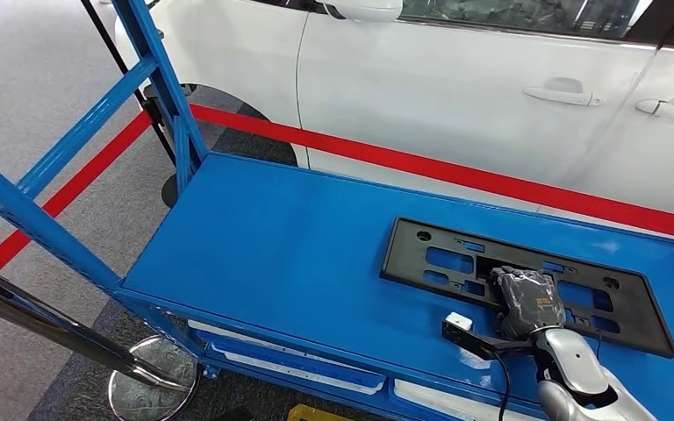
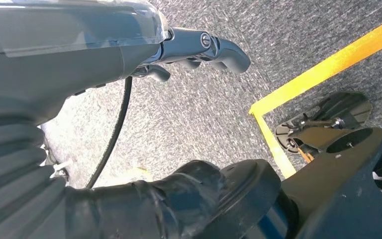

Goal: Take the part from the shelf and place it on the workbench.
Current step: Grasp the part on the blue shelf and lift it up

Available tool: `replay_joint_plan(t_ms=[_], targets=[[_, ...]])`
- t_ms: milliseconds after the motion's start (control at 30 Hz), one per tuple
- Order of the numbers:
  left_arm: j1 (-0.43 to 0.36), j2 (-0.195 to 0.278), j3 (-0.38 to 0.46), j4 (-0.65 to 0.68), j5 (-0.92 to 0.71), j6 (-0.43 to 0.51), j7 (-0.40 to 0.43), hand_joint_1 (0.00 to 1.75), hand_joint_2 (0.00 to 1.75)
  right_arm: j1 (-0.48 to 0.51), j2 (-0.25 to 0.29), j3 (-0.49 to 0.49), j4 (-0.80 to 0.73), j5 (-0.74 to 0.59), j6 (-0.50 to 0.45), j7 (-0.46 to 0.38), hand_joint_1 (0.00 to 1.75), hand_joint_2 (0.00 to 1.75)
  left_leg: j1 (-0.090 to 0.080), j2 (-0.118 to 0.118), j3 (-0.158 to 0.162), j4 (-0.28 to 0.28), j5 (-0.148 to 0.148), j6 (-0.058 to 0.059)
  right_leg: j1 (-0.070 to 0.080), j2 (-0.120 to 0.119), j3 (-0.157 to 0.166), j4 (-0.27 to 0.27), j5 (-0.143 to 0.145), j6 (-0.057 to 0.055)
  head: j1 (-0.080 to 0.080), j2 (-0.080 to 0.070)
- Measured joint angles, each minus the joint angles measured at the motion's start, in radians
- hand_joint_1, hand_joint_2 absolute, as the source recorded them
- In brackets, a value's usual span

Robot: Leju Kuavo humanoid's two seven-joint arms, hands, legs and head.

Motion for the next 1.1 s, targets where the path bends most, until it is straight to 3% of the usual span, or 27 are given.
replay_joint_plan(t_ms=[267, 467, 567, 633, 700, 767, 833, 867, 900, 933, 1000, 1067, 1100], targets=[[0.001, 0.000, 0.000, 0.000, -0.004, 0.043, -0.022, 0.00, 0.00, 0.018, -0.002, -0.022, -0.009, -0.009, -0.011, -0.015, 1.75, 1.75, 0.000, 0.000, 0.002, 0.001, 0.000, -0.001, -0.003, 0.000, 0.002, -0.001, 0.000, 0.000, 0.000, 0.000], [0.000, -0.004, 0.001, 0.000, 0.002, 0.091, -0.052, 0.00, 0.00, 0.045, -0.024, -0.068, -0.118, -0.055, 0.009, -0.022, 1.75, 1.75, -0.002, 0.000, 0.002, 0.001, -0.002, -0.001, -0.004, 0.000, 0.003, -0.002, 0.000, 0.001, 0.000, 0.000], [0.003, -0.005, 0.004, 0.000, 0.007, 0.091, -0.054, 0.00, 0.00, 0.059, -0.042, -0.093, -0.180, -0.124, 0.000, -0.066, 1.75, 1.75, -0.003, 0.000, 0.001, 0.002, -0.002, 0.000, -0.005, 0.000, 0.003, -0.002, 0.001, 0.001, 0.000, 0.000], [0.008, -0.004, 0.006, 0.000, 0.003, 0.100, -0.055, 0.00, 0.00, 0.067, -0.058, -0.121, -0.242, -0.179, 0.002, -0.098, 1.75, 1.75, -0.007, -0.001, 0.002, 0.000, 0.005, 0.008, -0.010, 0.001, 0.005, -0.012, 0.010, 0.011, -0.001, 0.000], [0.011, -0.004, 0.006, 0.000, -0.004, 0.106, -0.054, 0.00, 0.00, 0.072, -0.072, -0.152, -0.302, -0.209, 0.010, -0.121, 1.75, 1.75, -0.003, 0.001, 0.017, -0.034, 0.030, 0.025, -0.012, 0.002, 0.007, -0.019, 0.009, 0.022, -0.002, 0.000], [0.010, -0.008, 0.006, 0.001, -0.005, 0.110, -0.052, 0.00, 0.00, 0.077, -0.083, -0.179, -0.349, -0.222, 0.014, -0.138, 1.75, 1.75, 0.004, 0.005, 0.032, -0.070, 0.052, 0.036, -0.011, 0.001, -0.020, 0.041, -0.036, 0.025, -0.002, 0.000], [0.011, -0.011, 0.006, 0.001, -0.007, 0.113, -0.048, 0.00, 0.00, 0.089, -0.089, -0.201, -0.383, -0.225, 0.014, -0.148, 1.75, 1.75, 0.005, 0.006, 0.028, -0.070, 0.055, 0.037, -0.017, 0.001, -0.075, 0.165, -0.094, 0.032, -0.001, 0.000], [0.011, -0.012, 0.006, 0.001, -0.008, 0.114, -0.046, 0.00, 0.00, 0.099, -0.092, -0.209, -0.397, -0.224, 0.013, -0.153, 1.75, 1.75, 0.007, 0.006, 0.025, -0.064, 0.052, 0.034, -0.021, 0.000, -0.096, 0.214, -0.107, 0.038, -0.002, 0.000], [0.011, -0.013, 0.006, 0.001, -0.011, 0.115, -0.045, 0.00, 0.00, 0.108, -0.094, -0.215, -0.409, -0.222, 0.012, -0.157, 1.75, 1.75, 0.011, 0.005, 0.020, -0.054, 0.048, 0.030, -0.027, -0.001, -0.103, 0.230, -0.100, 0.045, -0.002, 0.000], [0.012, -0.015, 0.006, 0.001, -0.013, 0.117, -0.044, 0.00, 0.00, 0.116, -0.096, -0.219, -0.421, -0.219, 0.012, -0.162, 1.75, 1.75, 0.016, 0.004, 0.015, -0.042, 0.041, 0.023, -0.035, -0.003, -0.091, 0.208, -0.076, 0.054, -0.002, 0.000], [0.011, -0.017, 0.006, 0.001, -0.016, 0.121, -0.042, 0.00, 0.00, 0.124, -0.099, -0.225, -0.439, -0.213, 0.010, -0.170, 1.75, 1.75, 0.026, 0.001, -0.002, -0.006, 0.021, 0.002, -0.046, -0.007, -0.036, 0.103, -0.032, 0.074, 0.001, 0.000], [0.011, -0.017, 0.006, 0.001, -0.016, 0.124, -0.041, 0.00, 0.00, 0.129, -0.100, -0.232, -0.453, -0.207, 0.007, -0.174, 1.75, 1.75, 0.026, -0.001, -0.026, 0.034, 0.000, -0.019, -0.048, -0.002, -0.013, 0.056, -0.025, 0.071, 0.003, 0.000], [0.012, -0.016, 0.006, 0.001, -0.017, 0.124, -0.040, 0.00, 0.00, 0.132, -0.101, -0.234, -0.457, -0.200, 0.005, -0.175, 1.75, 1.75, 0.024, -0.003, -0.036, 0.047, -0.005, -0.027, -0.046, 0.001, -0.020, 0.067, -0.034, 0.060, 0.002, 0.000]])
